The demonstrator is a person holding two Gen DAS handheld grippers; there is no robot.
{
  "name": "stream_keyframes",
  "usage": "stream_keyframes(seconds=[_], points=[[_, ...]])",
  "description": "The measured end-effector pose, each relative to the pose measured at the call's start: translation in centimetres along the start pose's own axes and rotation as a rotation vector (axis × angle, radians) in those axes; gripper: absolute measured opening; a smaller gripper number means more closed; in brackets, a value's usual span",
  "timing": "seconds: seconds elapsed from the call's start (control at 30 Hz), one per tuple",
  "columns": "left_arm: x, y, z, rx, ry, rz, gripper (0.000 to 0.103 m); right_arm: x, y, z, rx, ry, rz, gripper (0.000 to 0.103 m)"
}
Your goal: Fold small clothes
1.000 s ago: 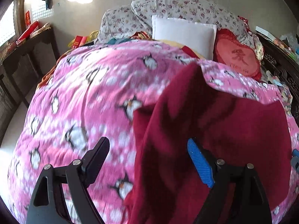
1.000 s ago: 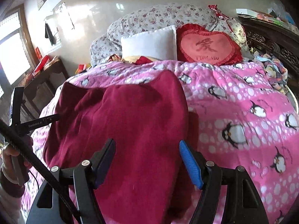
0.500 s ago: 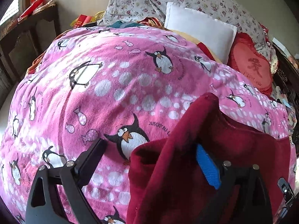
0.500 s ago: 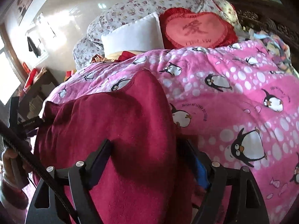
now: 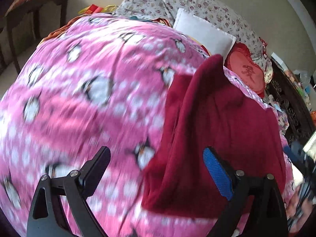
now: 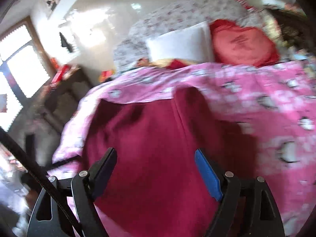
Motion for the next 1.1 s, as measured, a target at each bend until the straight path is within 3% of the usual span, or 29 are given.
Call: stream_keyframes(seconds=[0.07, 0.27, 0.33, 0.43, 0.47, 0.53, 0.63, 0.93, 1.0, 1.1], points=[[0.6, 0.6, -1.0, -0.021, -0.001, -0.001, 0.095, 2.7, -1.8, 0.5, 0.032, 0.000, 0.067, 0.087], [1.9, -0.2, -2.6, 0.012, 0.088, -0.058, 0.095, 10.1, -7.6, 2.5, 0.097, 0.065, 0.125, 0.091], [2.3, -0.9, -3.0, 0.033, 0.103, -0.064, 0.095, 12.0, -9.7, 2.9, 0.124, 0.117, 0.110, 0.091], [2.9, -1.7, -3.5, 0.050, 0.111, -0.074, 0.095, 13.2, -11.4, 2.9, 0.133, 0.223, 0.004, 0.091], [3.0, -1.8, -3.5, 0.049, 0.107, -0.079, 0.095, 13.1, -11.6, 2.7, 0.137, 0.211, 0.021, 0.091], [2.8, -1.8, -3.5, 0.043, 0.097, -0.092, 0.098, 12.0, -11.5, 1.5, 0.158, 0.186, 0.034, 0.091], [2.7, -1.9, -3.7, 0.032, 0.092, -0.096, 0.100, 7.9, -9.8, -0.1, 0.159, 0.163, -0.042, 0.091], [2.0, -2.1, -3.8, 0.014, 0.081, -0.090, 0.103, -10.3, 0.5, 3.0, -0.013, -0.116, -0.402, 0.093], [1.8, -2.0, -3.8, 0.014, 0.087, -0.106, 0.103, -11.0, 1.2, 3.4, -0.031, -0.162, -0.362, 0.093], [1.9, -1.8, -3.7, 0.005, 0.113, -0.139, 0.103, -8.7, 1.0, 3.5, -0.054, -0.147, -0.266, 0.093]])
Point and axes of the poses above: each gripper's, at about its wrist camera, not at the fingertips, and y roughly against the way its jaws point, x to its left, z to its top, the point moved 8 cm from there along -y, roughly the way its jaws point, and after that the axes turned 9 degrees about y, right-handed, at the moved point
